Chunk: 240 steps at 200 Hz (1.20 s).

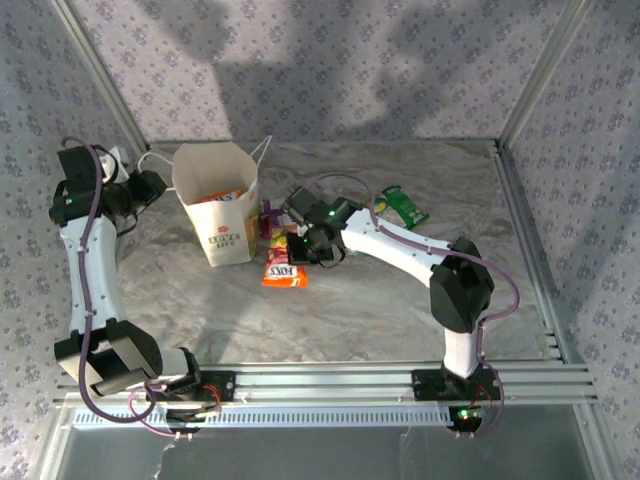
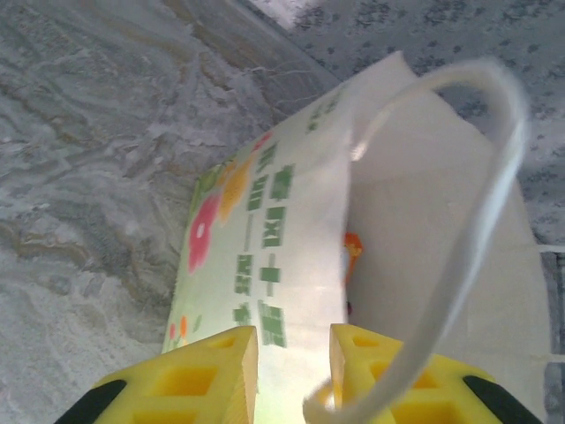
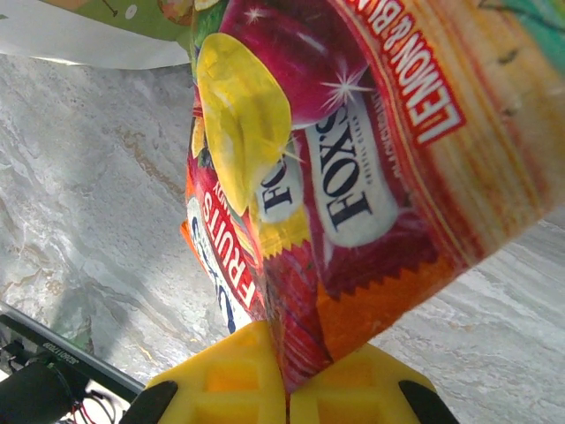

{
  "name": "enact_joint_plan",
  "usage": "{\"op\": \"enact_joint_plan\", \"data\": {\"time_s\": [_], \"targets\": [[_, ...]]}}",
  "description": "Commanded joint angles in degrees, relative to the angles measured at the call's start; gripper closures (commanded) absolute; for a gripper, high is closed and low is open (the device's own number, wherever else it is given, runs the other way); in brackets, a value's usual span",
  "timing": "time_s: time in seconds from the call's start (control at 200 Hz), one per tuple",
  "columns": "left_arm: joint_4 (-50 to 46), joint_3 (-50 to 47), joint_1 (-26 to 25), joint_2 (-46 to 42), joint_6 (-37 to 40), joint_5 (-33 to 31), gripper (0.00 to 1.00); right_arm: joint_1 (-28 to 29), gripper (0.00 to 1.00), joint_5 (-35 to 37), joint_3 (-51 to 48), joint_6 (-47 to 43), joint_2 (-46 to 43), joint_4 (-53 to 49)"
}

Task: Place the snacks into the paper bag

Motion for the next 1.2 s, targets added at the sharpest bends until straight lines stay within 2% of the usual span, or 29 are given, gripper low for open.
{"op": "enact_joint_plan", "data": {"time_s": [0.0,0.195,0.405,0.555,0.82,0.955,1.194], "targets": [[-0.71,2.89,-1.76,-0.53,1.34,1.05,0.7,-0.33,1.0,2.86,2.86,-1.25,-3.24,-1.67],[-4.66,5.43,-3.71,1.48,0.46,-4.95,0.68,-0.62,1.0,6.63,3.95,-1.95,-5.73,-3.81],[-4.52,5.56,-5.45,3.09,0.38,-5.58,0.68,-0.86,1.0,11.6,6.23,-3.28,-8.75,-6.36],[-5.04,6.04,-6.98,4.01,0.99,-7.99,0.67,-0.9,1.0,13.68,8.67,-5.22,-10.01,-7.76],[-4.1,5.96,-8.16,5.6,0.51,-8.19,0.68,-1.0,1.0,17.14,13.58,-7.34,-11.23,-9.8],[-3.7,5.98,-8.24,6.42,0.06,-8.02,0.72,-0.86,1.0,19.63,17.2,-9.02,-12.01,-10.8],[-2.83,5.19,-8.34,6.51,0.81,-7.58,0.85,-0.69,1.0,23.17,21.87,-12.01,-13.52,-10.86]]}}
